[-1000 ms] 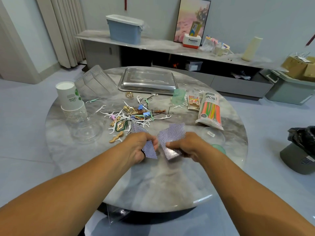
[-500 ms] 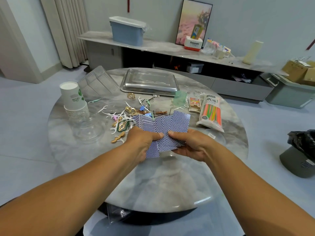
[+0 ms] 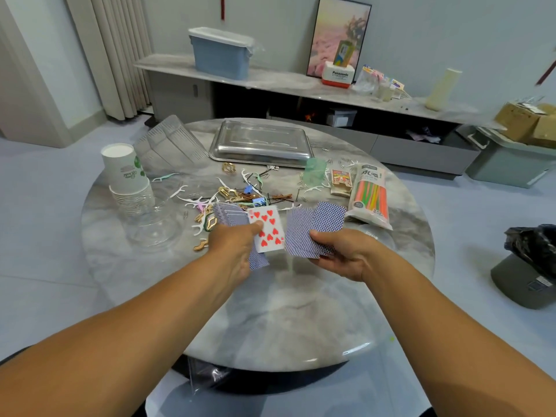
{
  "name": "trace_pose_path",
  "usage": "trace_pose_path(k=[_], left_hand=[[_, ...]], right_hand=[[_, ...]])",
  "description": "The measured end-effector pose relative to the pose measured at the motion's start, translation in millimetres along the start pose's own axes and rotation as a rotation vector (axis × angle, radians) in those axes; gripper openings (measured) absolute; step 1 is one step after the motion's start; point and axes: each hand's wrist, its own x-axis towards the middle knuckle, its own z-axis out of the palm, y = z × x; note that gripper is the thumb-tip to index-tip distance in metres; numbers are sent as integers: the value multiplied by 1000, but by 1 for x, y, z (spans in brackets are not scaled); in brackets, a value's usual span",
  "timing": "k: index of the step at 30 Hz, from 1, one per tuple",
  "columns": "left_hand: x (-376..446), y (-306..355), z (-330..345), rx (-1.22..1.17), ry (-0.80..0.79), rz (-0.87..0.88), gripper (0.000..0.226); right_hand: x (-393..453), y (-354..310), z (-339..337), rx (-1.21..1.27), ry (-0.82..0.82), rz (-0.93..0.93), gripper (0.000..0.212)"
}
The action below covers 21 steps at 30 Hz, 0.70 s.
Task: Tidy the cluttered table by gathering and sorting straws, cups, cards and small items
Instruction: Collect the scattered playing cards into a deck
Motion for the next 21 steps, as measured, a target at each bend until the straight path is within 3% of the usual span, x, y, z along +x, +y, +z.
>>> trace_pose_path(k=[2,4,6,9,11,12,13,15,17,19,21], left_hand=[[8,5,-6,-6,76,28,36],[13,9,-9,11,87,22,41],[14,10,-9,49,78,-16,54],[12,7,-7,73,27,-64,64],[10,5,-5,80,-6,-87,62],[10,3,-4,84,-26,-93,60],[9,2,-3,86,-43,-95,56],[8,-1,-1,88,-66,-94,48],[6,-4,1,86,-85,-87,34],[6,-5,2,39,-112,-77,22],[6,-4,3,-25,-158,-63,17]], right_hand=[[5,6,-6,-306,133,-25,25],[7,13,-8,-450,157,14,33],[9,20,-8,-602,173,-13,52],[10,27,-6,-1067,335,-109,84],[7,27,3,-1281,497,-216,72],[2,24,9,-1226,526,-305,59],[-1,19,15,-1013,491,-395,48],[-12,10,30,-485,224,-400,40],[-22,9,42,-366,5,-430,24],[-23,11,45,-406,78,-577,3],[-19,9,33,-577,327,-715,20]])
